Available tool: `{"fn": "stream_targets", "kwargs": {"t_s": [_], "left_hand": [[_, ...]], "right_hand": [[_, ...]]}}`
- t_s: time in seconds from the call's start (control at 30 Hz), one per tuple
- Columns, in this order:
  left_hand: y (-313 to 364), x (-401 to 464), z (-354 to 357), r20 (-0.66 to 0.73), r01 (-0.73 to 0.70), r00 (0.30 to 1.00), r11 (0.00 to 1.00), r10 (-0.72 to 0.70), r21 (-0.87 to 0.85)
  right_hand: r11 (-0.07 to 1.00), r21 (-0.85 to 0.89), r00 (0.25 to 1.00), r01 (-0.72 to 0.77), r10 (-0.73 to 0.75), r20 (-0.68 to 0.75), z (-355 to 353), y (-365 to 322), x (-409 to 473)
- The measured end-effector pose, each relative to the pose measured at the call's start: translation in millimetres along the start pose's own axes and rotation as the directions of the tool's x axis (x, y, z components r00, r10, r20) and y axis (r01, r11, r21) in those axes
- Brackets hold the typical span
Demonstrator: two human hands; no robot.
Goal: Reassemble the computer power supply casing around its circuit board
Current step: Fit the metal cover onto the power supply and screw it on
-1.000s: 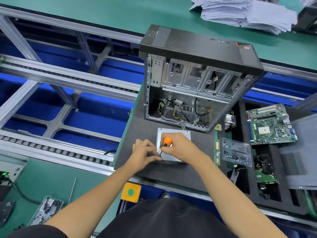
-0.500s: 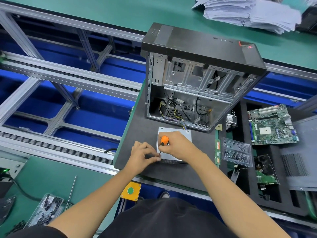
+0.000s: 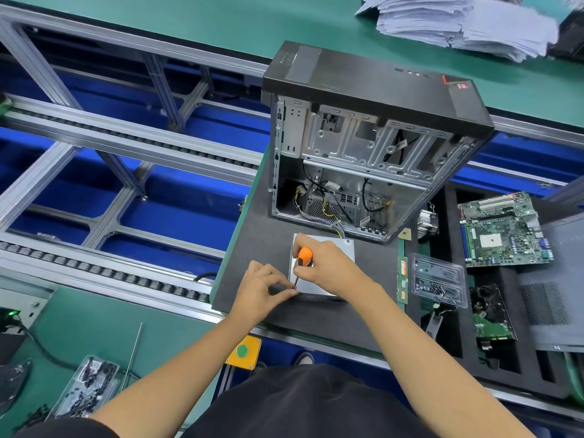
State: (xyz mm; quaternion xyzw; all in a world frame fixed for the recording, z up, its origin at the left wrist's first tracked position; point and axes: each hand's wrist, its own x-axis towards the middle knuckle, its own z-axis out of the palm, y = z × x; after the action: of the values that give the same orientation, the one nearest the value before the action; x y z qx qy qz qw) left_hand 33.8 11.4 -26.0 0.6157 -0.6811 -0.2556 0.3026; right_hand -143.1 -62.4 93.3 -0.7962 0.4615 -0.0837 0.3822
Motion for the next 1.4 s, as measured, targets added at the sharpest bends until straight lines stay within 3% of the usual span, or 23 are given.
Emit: {"fn": "stream_targets", "kwargs": {"t_s": [0.2,0.33,0.43,0.6,0.87,1.1,1.2,1.3,1.4], "left_hand": [[1,-6,3,-0.034,-0.002,0.999,1.0,0.003,0.03],[2,-6,2,-0.041,0.007,0.999,1.0,-0.007,-0.013],[2,-8,3,-0.045,0.023,0.999,0.997,-0.027,-0.069],[0,-9,6,-0.066,0.027,0.997,0.996,-0.033,-0.089],[-3,-9,12,-0.092,0.015,0.995,0.996,-0.023,-0.09],[-1,-9,13,-0.117,0.015,0.993,0.998,-0.022,-0.063],[2,-10,12,-0.136,0.008,0.991,0.998,-0.017,-0.068],[4,-11,12,-0.138,0.029,0.99,0.997,-0.039,-0.074],[6,-11,12,-0.119,0.059,0.991,0.996,-0.066,-0.061]], "right_hand": [[0.988,-0.14,0.997,0.063,-0.068,-0.034,0,-3,-2],[0.944,-0.221,0.965,0.245,-0.259,-0.037,-1,-6,-3],[0.9,-0.281,0.941,0.333,-0.335,0.041,-7,-8,-1],[0.824,-0.425,0.927,0.375,-0.323,0.191,-23,-17,5],[0.507,-0.702,0.86,0.499,-0.392,0.327,-36,-31,4],[0.495,-0.608,0.784,0.621,-0.395,0.479,-36,-41,7],[0.426,-0.64,0.767,0.639,-0.412,0.492,-38,-44,9],[0.376,-0.733,0.821,0.567,-0.331,0.465,-36,-47,11],[0.446,-0.732,0.857,0.515,-0.263,0.442,-34,-49,12]]}}
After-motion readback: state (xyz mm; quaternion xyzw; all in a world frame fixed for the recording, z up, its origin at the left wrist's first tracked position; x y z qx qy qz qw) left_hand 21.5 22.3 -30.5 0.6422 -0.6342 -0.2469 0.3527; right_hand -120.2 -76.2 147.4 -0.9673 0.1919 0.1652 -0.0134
